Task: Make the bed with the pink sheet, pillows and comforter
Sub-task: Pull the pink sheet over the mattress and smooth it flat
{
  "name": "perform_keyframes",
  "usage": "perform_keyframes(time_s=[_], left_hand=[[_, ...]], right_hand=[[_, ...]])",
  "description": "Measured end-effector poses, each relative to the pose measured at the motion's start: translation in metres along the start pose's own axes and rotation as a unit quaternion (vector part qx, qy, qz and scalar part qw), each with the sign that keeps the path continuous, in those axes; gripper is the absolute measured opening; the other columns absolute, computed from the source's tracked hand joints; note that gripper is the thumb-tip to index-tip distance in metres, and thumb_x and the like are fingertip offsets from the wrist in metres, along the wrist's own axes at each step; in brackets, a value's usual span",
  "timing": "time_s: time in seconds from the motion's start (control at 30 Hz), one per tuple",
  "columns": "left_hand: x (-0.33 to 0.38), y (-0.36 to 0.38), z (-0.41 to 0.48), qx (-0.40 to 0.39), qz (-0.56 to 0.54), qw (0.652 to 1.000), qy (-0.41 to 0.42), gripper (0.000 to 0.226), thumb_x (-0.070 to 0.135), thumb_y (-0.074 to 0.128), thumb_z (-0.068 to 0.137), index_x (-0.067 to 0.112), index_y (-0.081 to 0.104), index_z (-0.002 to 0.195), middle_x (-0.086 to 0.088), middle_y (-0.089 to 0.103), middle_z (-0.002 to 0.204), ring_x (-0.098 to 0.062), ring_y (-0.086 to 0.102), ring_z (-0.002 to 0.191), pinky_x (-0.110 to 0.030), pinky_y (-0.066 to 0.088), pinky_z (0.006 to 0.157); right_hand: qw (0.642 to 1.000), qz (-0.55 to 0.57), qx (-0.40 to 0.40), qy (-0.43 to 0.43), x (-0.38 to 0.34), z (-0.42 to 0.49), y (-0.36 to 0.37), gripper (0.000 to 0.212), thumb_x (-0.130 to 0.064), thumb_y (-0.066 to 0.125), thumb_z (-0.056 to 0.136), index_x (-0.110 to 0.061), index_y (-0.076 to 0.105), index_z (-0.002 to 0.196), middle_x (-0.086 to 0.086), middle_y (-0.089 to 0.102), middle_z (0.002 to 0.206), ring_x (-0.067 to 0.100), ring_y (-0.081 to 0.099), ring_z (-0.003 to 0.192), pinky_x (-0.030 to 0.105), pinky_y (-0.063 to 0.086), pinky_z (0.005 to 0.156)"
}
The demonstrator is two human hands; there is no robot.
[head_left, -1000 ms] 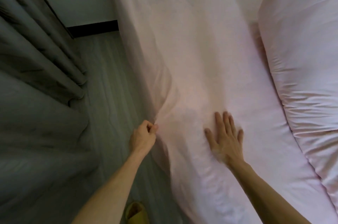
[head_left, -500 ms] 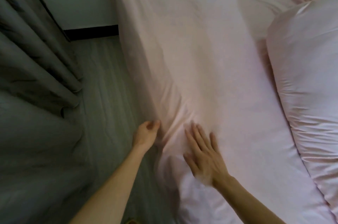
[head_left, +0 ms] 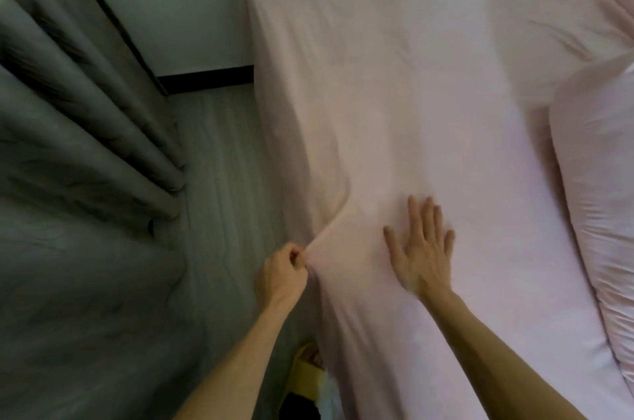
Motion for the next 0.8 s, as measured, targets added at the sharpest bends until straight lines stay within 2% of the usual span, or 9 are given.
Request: perform_keyframes(time_s=[0.1, 0.13, 0.2, 0.27, 0.33, 0.43, 0.57, 0.7, 0.8], left_hand=[[-0.012, 0.002, 0.014, -0.072, 0.001, 0.997, -0.007, 0.011, 0.035, 0.058, 0.091, 0.028, 0.061, 0.084, 0.006, 0.068, 0.089, -0.019, 0.061, 0.080, -0.031, 0.049, 0.069], [-0.014, 0.004, 0.023, -0.114, -0.026, 0.992, -0.037, 0.011, 0.036, 0.060, 0.090, 0.027, 0.064, 0.085, 0.004, 0.070, 0.094, -0.021, 0.063, 0.086, -0.032, 0.051, 0.075], [-0.009, 0.001, 0.046, -0.124, -0.064, 0.987, -0.074, 0.014, 0.034, 0.060, 0.091, 0.024, 0.068, 0.095, -0.001, 0.071, 0.105, -0.024, 0.064, 0.098, -0.029, 0.049, 0.082], [0.008, -0.010, 0.070, -0.087, -0.119, 0.985, -0.088, 0.027, 0.038, 0.059, 0.093, 0.018, 0.068, 0.107, -0.004, 0.069, 0.114, -0.024, 0.063, 0.106, -0.029, 0.047, 0.088], [0.032, -0.018, 0.096, -0.058, -0.175, 0.978, -0.095, 0.037, 0.040, 0.058, 0.094, 0.010, 0.068, 0.112, -0.008, 0.069, 0.116, -0.026, 0.063, 0.108, -0.031, 0.048, 0.092], [0.057, -0.017, 0.121, -0.026, -0.173, 0.980, -0.098, 0.035, 0.038, 0.058, 0.094, 0.008, 0.072, 0.105, -0.013, 0.071, 0.110, -0.031, 0.065, 0.104, -0.032, 0.049, 0.084], [0.068, -0.020, 0.128, 0.026, -0.086, 0.989, -0.114, 0.025, 0.033, 0.051, 0.097, 0.013, 0.066, 0.098, -0.014, 0.069, 0.105, -0.035, 0.062, 0.097, -0.034, 0.045, 0.075], [0.064, -0.034, 0.131, 0.023, -0.021, 0.999, -0.026, 0.020, 0.029, 0.042, 0.099, 0.017, 0.055, 0.088, -0.009, 0.064, 0.096, -0.028, 0.060, 0.083, -0.035, 0.047, 0.071], [0.049, -0.050, 0.137, 0.020, -0.013, 0.999, -0.026, 0.021, 0.030, 0.039, 0.101, 0.020, 0.048, 0.084, -0.004, 0.059, 0.090, -0.019, 0.054, 0.075, -0.034, 0.045, 0.068]], right_hand=[[0.989, 0.046, 0.030, 0.136, 0.000, 0.016, -0.002, 0.073, -0.063, 0.017, 0.097, -0.030, -0.007, 0.157, 0.004, -0.023, 0.163, 0.022, -0.023, 0.149, 0.063, -0.008, 0.117], [0.994, 0.007, 0.003, 0.107, -0.009, 0.016, 0.004, 0.072, -0.065, 0.014, 0.096, -0.034, -0.014, 0.155, 0.002, -0.029, 0.161, 0.022, -0.027, 0.147, 0.065, -0.014, 0.114], [0.995, -0.072, -0.044, -0.048, -0.034, 0.011, 0.016, 0.070, -0.068, 0.009, 0.095, -0.039, -0.025, 0.150, -0.002, -0.037, 0.156, 0.021, -0.033, 0.145, 0.062, -0.025, 0.109], [0.972, -0.112, -0.086, -0.191, -0.047, 0.006, 0.019, 0.067, -0.066, 0.006, 0.097, -0.040, -0.023, 0.151, -0.004, -0.036, 0.157, 0.019, -0.032, 0.145, 0.063, -0.021, 0.113], [0.956, -0.120, -0.113, -0.242, -0.050, 0.019, 0.010, 0.064, -0.067, -0.004, 0.094, -0.042, -0.025, 0.149, -0.007, -0.037, 0.156, 0.016, -0.034, 0.144, 0.060, -0.010, 0.117], [0.965, -0.106, -0.108, -0.213, -0.060, 0.049, -0.002, 0.070, -0.072, -0.012, 0.087, -0.042, -0.031, 0.147, -0.008, -0.039, 0.155, 0.013, -0.036, 0.143, 0.056, -0.013, 0.118], [0.977, -0.075, -0.095, -0.175, -0.088, 0.091, -0.005, 0.075, -0.076, -0.002, 0.086, -0.041, -0.030, 0.147, -0.009, -0.039, 0.155, 0.013, -0.036, 0.143, 0.054, -0.021, 0.116], [0.985, -0.046, -0.075, -0.150, -0.109, 0.126, -0.016, 0.077, -0.076, -0.002, 0.086, -0.041, -0.025, 0.150, -0.008, -0.033, 0.158, 0.013, -0.032, 0.145, 0.053, -0.018, 0.118], [0.991, -0.034, -0.054, -0.117, -0.123, 0.155, -0.028, 0.079, -0.077, -0.002, 0.085, -0.040, -0.022, 0.151, -0.007, -0.031, 0.159, 0.012, -0.032, 0.144, 0.052, -0.017, 0.119]])
Point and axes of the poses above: each hand's wrist, its own z-axis towards the middle knuckle, its own y-axis out of the palm, x = y × z, the point moved 4 cm from there along z, towards the middle knuckle
